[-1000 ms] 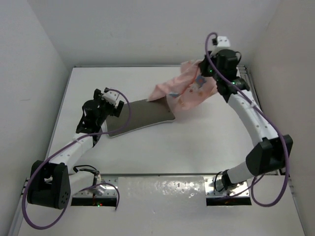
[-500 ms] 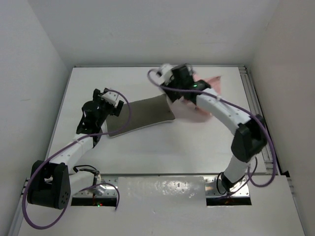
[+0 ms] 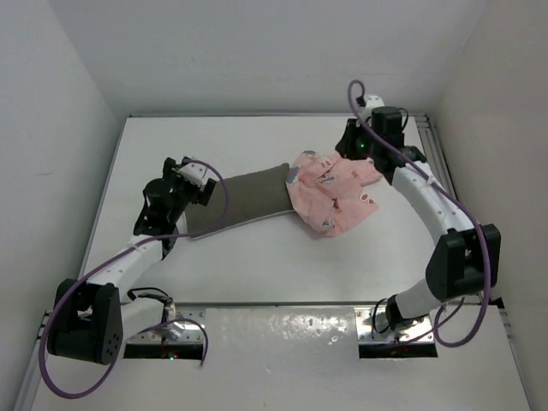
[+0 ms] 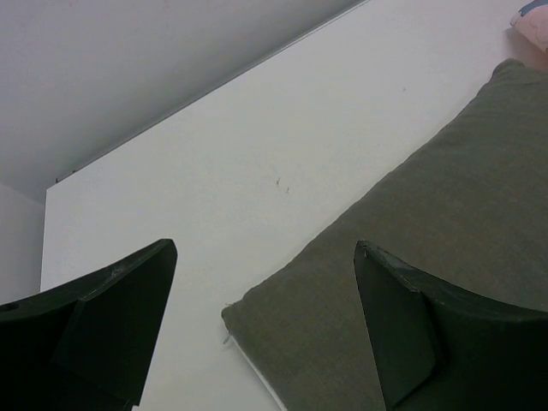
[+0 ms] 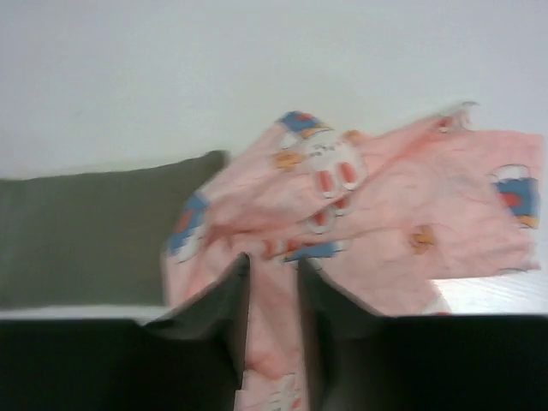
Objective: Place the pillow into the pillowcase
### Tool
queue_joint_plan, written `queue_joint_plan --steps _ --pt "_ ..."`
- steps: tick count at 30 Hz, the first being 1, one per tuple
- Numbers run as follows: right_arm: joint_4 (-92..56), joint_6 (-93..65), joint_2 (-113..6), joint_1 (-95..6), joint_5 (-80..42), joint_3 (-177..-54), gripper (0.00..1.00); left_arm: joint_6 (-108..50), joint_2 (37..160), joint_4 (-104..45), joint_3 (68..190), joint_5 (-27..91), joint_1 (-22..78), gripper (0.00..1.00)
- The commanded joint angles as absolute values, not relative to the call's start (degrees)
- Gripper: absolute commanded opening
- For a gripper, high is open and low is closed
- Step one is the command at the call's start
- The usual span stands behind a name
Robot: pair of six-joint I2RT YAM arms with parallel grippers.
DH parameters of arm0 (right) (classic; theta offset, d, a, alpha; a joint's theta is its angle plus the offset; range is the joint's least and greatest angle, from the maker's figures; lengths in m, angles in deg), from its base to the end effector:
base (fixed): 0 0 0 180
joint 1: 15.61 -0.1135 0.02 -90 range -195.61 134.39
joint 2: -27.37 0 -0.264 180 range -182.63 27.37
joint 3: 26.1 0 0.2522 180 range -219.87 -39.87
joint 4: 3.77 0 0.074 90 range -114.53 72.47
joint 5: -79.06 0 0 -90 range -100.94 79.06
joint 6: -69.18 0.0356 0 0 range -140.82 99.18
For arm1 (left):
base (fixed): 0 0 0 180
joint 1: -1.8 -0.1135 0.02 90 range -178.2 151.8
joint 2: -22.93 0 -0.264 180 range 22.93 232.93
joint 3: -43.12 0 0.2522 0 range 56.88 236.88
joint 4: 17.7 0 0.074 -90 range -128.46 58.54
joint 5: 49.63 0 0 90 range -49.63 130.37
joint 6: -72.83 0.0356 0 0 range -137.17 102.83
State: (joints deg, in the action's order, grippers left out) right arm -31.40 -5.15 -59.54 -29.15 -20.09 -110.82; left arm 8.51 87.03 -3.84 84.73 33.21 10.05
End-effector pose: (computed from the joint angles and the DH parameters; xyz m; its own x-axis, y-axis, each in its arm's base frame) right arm 0.3414 0.0880 0.3132 -0.5641 0.1384 -0.8140 -0.2211 0.9245 0.3105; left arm 0.2426 -0.0397 0.2381 -0.0193 0.4373 -0.8991 0.3026 0.8597 0.4116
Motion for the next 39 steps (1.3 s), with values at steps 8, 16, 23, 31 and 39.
queue_joint_plan --steps 8,16,23,31,39 --pt "-35.90 7.22 -77.81 -21.76 -15.86 -117.73 0.99 8.67 85.16 -2.10 83.95 31.67 9.71 0.83" --pt "-37.50 9.68 -87.50 -21.76 -13.75 -118.10 0.98 9.38 84.98 -2.98 84.30 31.50 9.62 0.83" --pt "-37.04 8.28 -87.16 -22.82 -13.24 -121.07 0.00 9.38 85.07 -3.24 84.83 31.32 9.62 0.83" --pt "-31.35 -0.15 -76.35 -27.99 -19.27 -134.41 0.00 7.98 85.34 -1.76 84.83 32.02 9.62 0.85" --pt "-11.62 -8.16 -67.21 -40.65 -47.66 -131.75 0.00 3.22 84.99 0.88 85.27 40.02 8.57 0.88"
